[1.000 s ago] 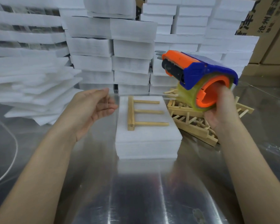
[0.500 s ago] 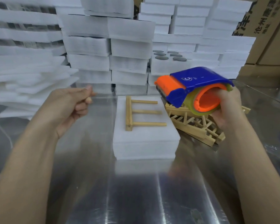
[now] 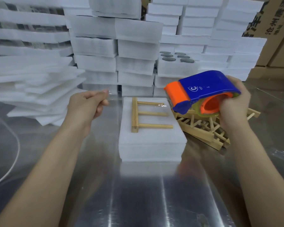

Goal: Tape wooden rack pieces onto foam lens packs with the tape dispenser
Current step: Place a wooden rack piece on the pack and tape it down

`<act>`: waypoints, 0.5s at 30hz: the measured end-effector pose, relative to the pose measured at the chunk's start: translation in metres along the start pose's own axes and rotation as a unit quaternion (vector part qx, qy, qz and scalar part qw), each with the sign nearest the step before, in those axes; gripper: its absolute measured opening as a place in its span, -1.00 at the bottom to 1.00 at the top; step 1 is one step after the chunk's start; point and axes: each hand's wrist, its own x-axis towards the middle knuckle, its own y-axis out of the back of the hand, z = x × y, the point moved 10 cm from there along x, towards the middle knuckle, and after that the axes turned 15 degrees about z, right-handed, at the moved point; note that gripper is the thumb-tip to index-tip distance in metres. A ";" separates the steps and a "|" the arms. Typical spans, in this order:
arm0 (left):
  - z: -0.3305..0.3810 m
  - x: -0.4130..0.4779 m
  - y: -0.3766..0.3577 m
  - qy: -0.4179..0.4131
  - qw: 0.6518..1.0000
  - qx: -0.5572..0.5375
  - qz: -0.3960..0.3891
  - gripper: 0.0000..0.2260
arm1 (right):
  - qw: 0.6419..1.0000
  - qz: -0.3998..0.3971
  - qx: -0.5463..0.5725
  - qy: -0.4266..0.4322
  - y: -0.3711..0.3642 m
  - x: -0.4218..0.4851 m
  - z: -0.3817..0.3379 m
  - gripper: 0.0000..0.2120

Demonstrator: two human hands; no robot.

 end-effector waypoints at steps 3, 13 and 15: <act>-0.006 0.002 0.004 0.019 1.000 -0.013 0.012 -0.85 | 1.000 -0.006 -0.019 -0.004 -0.006 0.000 0.010 -0.73; -0.010 0.002 0.003 0.046 0.997 -0.053 0.018 -0.91 | 0.999 0.006 -0.026 -0.025 -0.007 -0.001 0.014 -0.75; -0.009 0.001 0.001 0.053 0.996 -0.075 0.021 -0.90 | 0.999 0.007 -0.023 -0.025 -0.006 -0.002 0.014 -0.75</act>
